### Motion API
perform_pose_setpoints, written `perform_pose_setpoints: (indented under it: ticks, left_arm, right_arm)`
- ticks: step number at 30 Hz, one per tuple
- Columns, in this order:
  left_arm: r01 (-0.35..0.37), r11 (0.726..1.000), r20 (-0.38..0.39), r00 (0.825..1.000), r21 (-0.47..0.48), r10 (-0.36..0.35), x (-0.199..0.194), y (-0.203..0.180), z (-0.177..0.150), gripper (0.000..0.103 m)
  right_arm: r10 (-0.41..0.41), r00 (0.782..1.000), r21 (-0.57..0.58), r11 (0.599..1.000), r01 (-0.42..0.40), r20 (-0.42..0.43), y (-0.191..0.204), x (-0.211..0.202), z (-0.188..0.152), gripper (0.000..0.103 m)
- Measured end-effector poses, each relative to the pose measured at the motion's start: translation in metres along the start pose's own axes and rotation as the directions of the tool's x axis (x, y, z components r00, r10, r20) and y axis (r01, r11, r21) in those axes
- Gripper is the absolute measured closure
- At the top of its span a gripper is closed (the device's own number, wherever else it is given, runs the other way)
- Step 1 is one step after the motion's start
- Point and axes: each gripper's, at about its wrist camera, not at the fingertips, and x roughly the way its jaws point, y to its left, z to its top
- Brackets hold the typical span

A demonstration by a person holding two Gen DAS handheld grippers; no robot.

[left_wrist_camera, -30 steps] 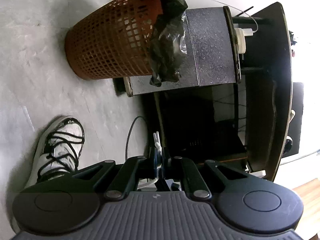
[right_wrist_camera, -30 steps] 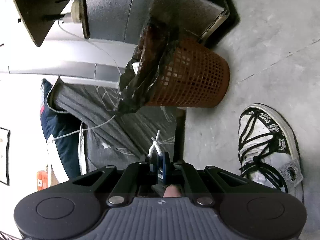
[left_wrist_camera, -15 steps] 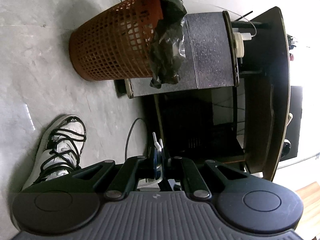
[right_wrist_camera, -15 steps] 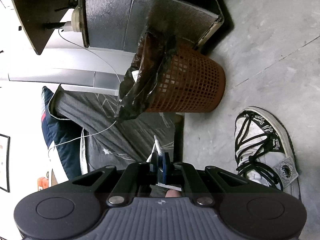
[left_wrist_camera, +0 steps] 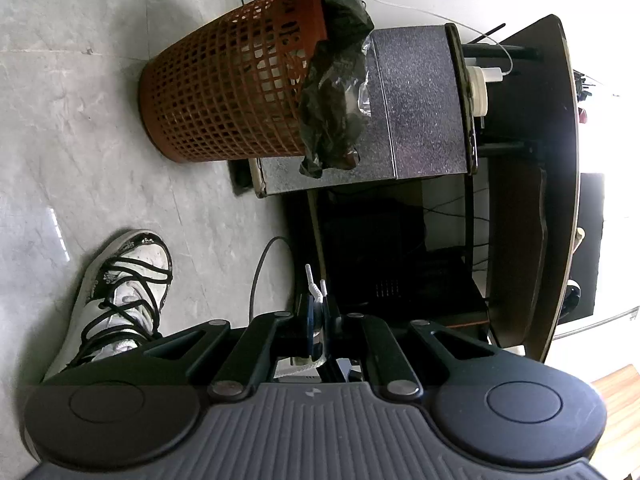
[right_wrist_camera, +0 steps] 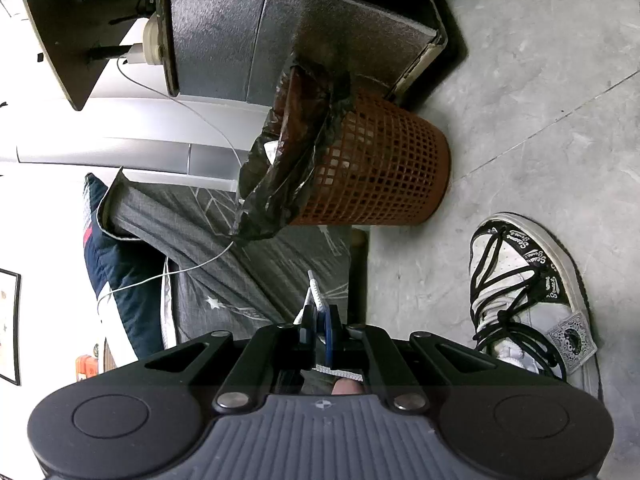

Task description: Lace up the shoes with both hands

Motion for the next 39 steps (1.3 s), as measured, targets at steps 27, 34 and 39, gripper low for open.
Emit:
perform_pose_setpoints:
  ticks: [27, 34, 39]
  left_arm:
    - [0.012, 1.0, 0.004, 1.0, 0.008, -0.012, 0.002, -0.008, 0.0, 0.099]
    - [0.022, 0.999, -0.003, 1.0, 0.025, -0.022, 0.004, -0.014, 0.001, 0.1]
    - [0.023, 0.999, -0.004, 1.0, 0.03, -0.023, 0.003, -0.015, 0.001, 0.1]
  right_arm:
    - [0.034, 0.999, 0.004, 0.999, -0.034, 0.001, 0.005, 0.0, 0.003, 0.097]
    - [0.054, 0.999, -0.006, 0.999, -0.054, 0.004, 0.011, 0.001, 0.006, 0.097]
    - [0.063, 0.998, -0.017, 0.998, -0.062, 0.006, 0.015, 0.001, 0.007, 0.096]
